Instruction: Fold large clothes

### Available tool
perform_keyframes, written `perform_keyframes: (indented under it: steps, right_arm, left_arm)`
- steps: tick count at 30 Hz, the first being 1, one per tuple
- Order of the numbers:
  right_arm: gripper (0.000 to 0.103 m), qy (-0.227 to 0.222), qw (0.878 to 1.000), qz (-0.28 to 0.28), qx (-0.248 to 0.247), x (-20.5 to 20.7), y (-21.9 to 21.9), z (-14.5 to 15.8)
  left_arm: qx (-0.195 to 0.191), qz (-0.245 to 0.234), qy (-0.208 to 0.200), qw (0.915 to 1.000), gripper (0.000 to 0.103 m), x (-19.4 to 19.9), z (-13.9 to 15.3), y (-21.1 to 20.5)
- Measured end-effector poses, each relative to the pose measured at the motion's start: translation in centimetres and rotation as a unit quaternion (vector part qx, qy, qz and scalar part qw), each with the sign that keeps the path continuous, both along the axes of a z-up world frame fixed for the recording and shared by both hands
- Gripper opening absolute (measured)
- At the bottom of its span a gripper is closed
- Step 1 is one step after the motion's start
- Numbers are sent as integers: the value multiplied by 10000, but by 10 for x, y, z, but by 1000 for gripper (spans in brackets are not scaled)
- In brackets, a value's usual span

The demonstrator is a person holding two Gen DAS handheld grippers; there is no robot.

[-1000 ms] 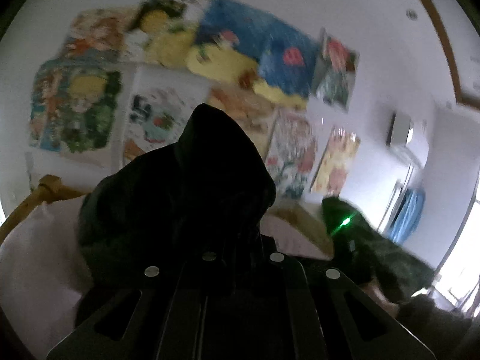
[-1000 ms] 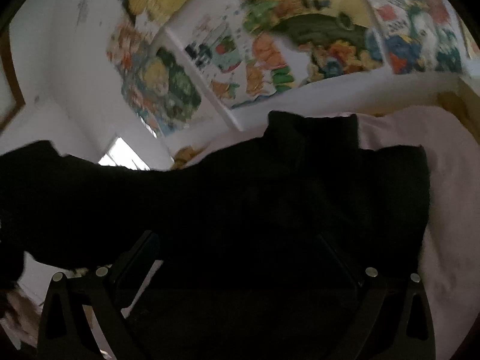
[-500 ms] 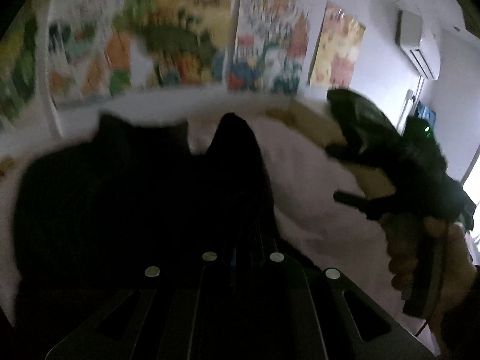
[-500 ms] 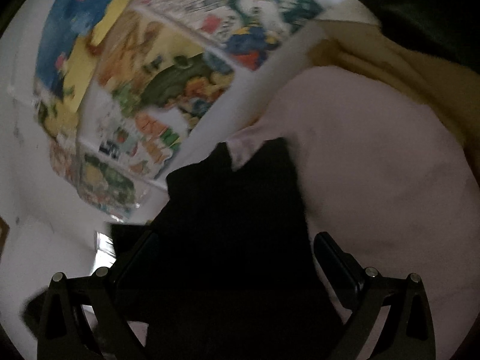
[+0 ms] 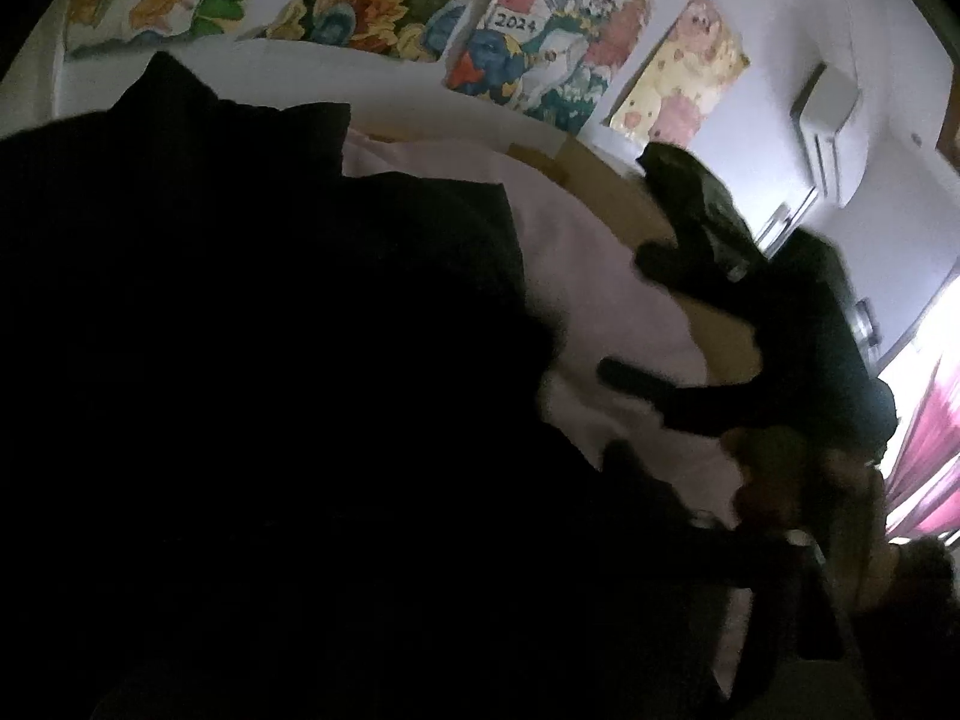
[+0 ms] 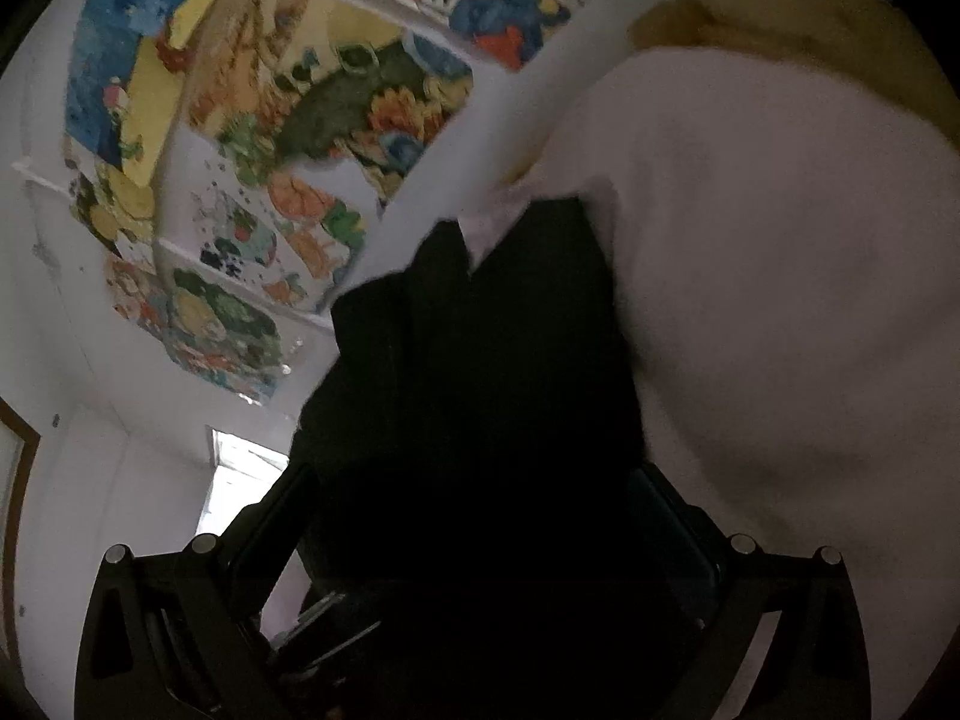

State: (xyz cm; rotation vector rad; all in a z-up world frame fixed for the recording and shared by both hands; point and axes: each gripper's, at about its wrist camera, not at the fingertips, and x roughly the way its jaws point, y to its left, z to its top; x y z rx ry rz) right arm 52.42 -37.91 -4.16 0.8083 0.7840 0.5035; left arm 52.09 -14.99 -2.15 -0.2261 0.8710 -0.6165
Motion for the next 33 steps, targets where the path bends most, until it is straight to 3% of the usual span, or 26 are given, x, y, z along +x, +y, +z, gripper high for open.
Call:
perform_keyframes:
  steps: [5, 8, 10, 12, 14, 16, 18, 23, 27, 30, 32, 33]
  right_arm:
    - [102, 592, 9982, -95, 29, 6, 11, -24]
    - [81, 706, 9972, -74, -240, 7, 20, -31]
    - [70, 629, 9969, -84, -471, 6, 25, -30]
    - [52, 532, 9970, -92, -562, 7, 29, -26]
    - [50, 425, 9972, -33, -614, 9, 35, -22]
    - [41, 315, 9958, 8, -858, 11, 44, -17]
    - [7, 167, 9923, -40, -1229, 11, 53, -10]
    - [6, -357, 9863, -506, -1531, 8, 46, 29]
    - [6, -490, 9779, -885, -1829, 10, 38, 43]
    - [7, -273, 9703, -829, -2256, 21, 50, 35]
    - [8, -171, 9496, -930, -2988, 23, 59, 33]
    - [8, -373, 9271, -1087, -3568, 19, 67, 38]
  left_arm:
    - [-153, -121, 7, 9998, 83, -7, 8, 20]
    - [-255, 46, -165, 9995, 83, -15, 21, 46]
    - [-245, 319, -337, 9986, 83, -18, 32, 67]
    - [-235, 698, -507, 9960, 83, -18, 44, 95]
    - [-176, 1226, -636, 9903, 83, -16, 57, 128]
    - [11, 1816, -708, 9808, 83, -11, 67, 163]
    - [139, 2250, -780, 9711, 83, -7, 73, 190]
    - [395, 2984, -831, 9500, 83, -7, 75, 259]
    - [528, 3107, -680, 9466, 83, -3, 60, 285]
    - [651, 3116, -511, 9466, 83, 3, 47, 290]
    - [731, 3056, -442, 9483, 83, 7, 40, 290]
    - [742, 2993, -451, 9502, 83, 8, 38, 290]
